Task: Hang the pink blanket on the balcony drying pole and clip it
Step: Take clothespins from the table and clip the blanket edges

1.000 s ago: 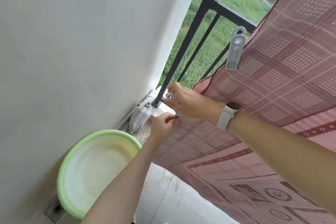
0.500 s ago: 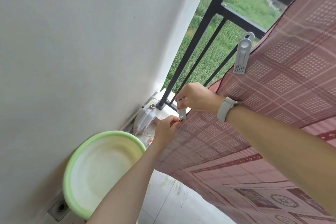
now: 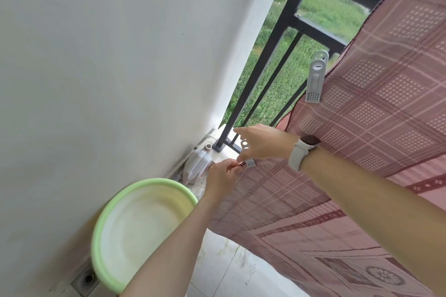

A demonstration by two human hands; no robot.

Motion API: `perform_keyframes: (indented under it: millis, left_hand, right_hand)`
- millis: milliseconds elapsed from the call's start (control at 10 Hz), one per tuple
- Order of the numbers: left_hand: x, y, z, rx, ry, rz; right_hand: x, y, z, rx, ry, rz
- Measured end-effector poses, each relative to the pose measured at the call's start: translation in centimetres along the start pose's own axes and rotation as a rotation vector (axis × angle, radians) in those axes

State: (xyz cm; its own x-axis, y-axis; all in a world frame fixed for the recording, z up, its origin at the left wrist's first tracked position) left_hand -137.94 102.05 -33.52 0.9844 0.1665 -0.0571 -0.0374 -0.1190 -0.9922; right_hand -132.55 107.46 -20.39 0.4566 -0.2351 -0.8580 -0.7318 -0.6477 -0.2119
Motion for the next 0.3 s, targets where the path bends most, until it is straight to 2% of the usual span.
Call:
perform_keyframes:
  millis: [100, 200, 300]
  left_hand:
    - [-1.2, -0.3, -0.5, 0.008, 0.002, 0.013]
    - [-3.6, -1.6, -0.6, 0.013, -0.096, 0.134]
    - [-4.9, -5.8, -0.7, 0.129, -0.218, 0.170]
  right_hand:
    - [-1.6, 0.1, -1.6, -0.026, -0.247, 0.225]
    - [-3.7, -0.4, -4.6, -0.018, -0.512, 0.498]
    - [-5.8, -0.5, -7.7, -0.065, -0.616, 0.663]
Point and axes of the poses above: each hand's wrist, its own z-axis towards the middle knuckle, its own x-axis out of the palm, y = z × x, the point moved 5 cm from there along z, towards the middle knuckle, and after that the axes turned 11 degrees about -z, right-handed, at the moved point
